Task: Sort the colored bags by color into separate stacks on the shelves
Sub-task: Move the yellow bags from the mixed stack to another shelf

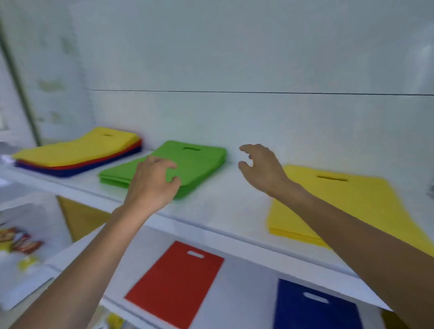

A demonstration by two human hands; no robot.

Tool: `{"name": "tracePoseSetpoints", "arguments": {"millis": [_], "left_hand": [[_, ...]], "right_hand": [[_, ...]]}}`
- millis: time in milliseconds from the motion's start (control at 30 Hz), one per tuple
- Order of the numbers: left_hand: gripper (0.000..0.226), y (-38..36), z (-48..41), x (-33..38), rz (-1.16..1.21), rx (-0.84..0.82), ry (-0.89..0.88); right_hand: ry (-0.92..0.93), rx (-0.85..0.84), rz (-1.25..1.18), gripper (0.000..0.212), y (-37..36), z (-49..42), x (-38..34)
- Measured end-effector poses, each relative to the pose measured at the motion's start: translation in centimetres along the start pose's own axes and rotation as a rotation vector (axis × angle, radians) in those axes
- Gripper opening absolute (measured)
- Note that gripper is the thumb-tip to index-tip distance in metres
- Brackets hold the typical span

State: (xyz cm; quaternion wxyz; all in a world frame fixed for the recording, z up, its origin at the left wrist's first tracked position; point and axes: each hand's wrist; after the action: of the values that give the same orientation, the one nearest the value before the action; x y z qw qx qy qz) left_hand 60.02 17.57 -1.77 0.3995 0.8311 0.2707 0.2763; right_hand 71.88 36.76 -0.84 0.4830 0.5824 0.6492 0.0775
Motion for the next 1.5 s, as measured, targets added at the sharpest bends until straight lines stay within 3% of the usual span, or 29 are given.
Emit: {"name": "tracePoseSetpoints", "arguments": {"millis": [233, 700, 1000, 1267, 1500], "left_hand": [[0.028, 4.1, 1.0, -15.6, -0.006, 0.044, 0.194], [0.027, 5.9, -7.7, -36.5, -0.011, 0.028, 0.108], [0.025, 2.4, -15.0, -42.5, 0.071, -0.037, 0.089], [0.025, -0.9, -22.2, -46.9, 0.087, -0.079, 0.027], [0.025, -5.1, -30.2, -48.9, 0.160, -0.168, -0.171]], "right_hand": [[0.215, -0.161, -0.160, 0.043, -14.6, -4.7, -12.3], [0.237, -0.156, -0.283, 0.044, -31.5, -14.8, -25.2], [0.235, -0.136, -0.232, 0.042, -37.2, -23.5, -25.5], [0.097, -0.097, -0.225, 0.044, -40.3, -29.3, -24.3], [-0.091, 0.116, -0.067, 0.040, -38.5, -31.3, -21.0]]}}
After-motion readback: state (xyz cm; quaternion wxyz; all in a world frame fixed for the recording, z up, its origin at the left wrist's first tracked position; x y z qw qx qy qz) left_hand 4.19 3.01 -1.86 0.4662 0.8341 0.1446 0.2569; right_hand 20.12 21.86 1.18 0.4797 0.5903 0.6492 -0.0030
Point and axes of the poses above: each hand's wrist, its own z-axis away from the middle knuckle, its own y-axis out of the back of the hand, x = y × z, and after that the axes turned 11 degrees about -z, right-handed
